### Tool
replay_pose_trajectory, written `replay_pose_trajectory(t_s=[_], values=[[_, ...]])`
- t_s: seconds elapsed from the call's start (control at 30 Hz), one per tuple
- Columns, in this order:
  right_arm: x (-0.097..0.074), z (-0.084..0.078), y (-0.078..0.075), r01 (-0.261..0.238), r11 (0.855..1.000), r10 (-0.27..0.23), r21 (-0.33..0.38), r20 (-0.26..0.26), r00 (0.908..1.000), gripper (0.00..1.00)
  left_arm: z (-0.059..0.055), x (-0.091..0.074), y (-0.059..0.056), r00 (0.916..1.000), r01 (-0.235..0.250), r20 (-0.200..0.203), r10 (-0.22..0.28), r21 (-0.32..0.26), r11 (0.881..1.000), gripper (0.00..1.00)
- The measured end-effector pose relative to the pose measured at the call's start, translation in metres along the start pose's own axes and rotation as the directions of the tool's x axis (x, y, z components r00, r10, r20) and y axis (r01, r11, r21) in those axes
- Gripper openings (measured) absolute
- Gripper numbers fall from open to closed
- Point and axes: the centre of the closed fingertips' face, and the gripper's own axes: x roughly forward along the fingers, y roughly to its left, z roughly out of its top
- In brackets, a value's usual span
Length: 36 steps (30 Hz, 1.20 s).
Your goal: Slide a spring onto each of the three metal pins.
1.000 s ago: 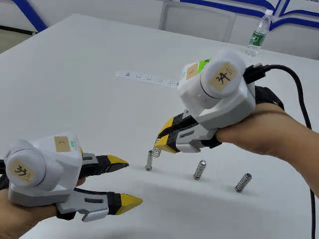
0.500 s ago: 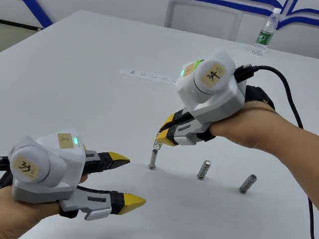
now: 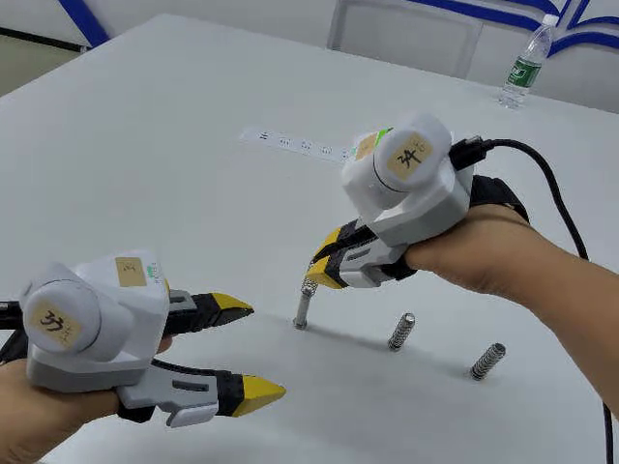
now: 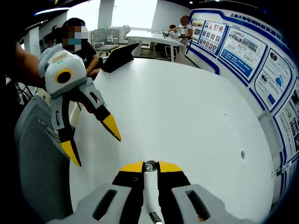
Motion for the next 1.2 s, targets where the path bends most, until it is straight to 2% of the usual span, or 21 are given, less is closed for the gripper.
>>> replay_pose_trajectory(t_s=[0.5, 1.2], values=[[0.009, -0.006, -0.002, -0.012, 1.0, 0.012, 0.006, -0.018, 0.9998, 0.11, -0.002, 0.001, 0.001, 1.0, -0.001, 0.001, 0.001, -0.021, 1.0, 0.58], [0.037, -0.028, 0.006, -0.044, 0.999, 0.045, 0.019, -0.073, 0.9963, 0.11, -0.004, 0.0, 0.004, 0.9999, -0.011, -0.003, 0.011, -0.026, 1.0, 0.58]])
